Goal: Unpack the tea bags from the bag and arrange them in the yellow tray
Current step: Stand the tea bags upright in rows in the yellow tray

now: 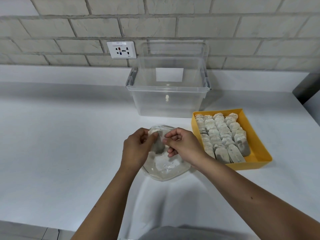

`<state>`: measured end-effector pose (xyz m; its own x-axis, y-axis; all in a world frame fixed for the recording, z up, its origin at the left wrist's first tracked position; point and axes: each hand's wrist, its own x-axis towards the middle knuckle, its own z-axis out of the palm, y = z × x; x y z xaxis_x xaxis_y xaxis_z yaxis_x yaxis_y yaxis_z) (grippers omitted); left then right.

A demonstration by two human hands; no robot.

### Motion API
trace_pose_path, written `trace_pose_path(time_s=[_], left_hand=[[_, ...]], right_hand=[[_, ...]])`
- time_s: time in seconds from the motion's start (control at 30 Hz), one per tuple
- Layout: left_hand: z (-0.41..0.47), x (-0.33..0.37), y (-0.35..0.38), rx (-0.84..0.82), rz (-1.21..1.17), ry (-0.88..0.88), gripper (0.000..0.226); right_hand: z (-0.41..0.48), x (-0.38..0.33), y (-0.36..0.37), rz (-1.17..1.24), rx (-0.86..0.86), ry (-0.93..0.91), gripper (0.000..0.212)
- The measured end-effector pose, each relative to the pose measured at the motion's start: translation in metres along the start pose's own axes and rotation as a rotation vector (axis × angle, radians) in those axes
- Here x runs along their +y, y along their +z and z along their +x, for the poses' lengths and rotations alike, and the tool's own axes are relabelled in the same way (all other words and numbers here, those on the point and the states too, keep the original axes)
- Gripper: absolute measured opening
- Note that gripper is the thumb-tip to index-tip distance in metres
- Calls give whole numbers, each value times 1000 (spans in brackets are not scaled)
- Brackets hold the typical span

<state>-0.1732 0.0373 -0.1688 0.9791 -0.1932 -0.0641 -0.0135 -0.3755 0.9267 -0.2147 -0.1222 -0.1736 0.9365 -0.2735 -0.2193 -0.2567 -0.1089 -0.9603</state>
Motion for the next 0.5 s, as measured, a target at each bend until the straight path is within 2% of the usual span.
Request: trace_pose_path(time_s=[0.1,0.2,0.33,0.5], left_hand=[[0,0,-6,73,137,160,13],[0,-1,-8,70,133,188,10],[1,1,-6,110,80,127,11],[2,1,-8,121,27,108,12]], right_hand=[[5,16,2,-356,-29,-120,11],[11,32,11,-738,-111,-239,22],[18,41,22,-806,-110,-275,29],[23,37,27,-1113,-67,-484,11]])
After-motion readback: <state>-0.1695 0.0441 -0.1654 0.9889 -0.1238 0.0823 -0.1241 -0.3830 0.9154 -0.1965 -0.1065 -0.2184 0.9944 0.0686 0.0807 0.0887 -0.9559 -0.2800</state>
